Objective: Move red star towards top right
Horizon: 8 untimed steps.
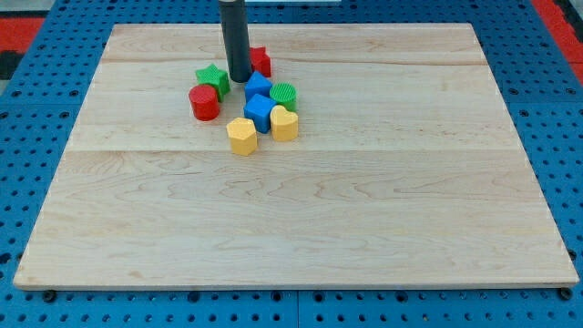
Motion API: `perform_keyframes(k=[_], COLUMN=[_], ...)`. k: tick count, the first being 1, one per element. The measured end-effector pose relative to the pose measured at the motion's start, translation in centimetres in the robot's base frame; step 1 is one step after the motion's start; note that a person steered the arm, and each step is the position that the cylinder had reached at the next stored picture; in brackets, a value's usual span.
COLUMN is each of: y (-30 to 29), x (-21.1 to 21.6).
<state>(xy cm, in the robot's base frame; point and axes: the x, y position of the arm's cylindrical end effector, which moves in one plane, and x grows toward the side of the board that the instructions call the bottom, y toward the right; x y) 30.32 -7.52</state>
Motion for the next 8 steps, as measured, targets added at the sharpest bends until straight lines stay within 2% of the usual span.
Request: perform_keyframes(k=[3,5,6,8], y=[1.1,8.4,10.6,20.2], x=[-6.0,-6.3,-7.8,-8.3])
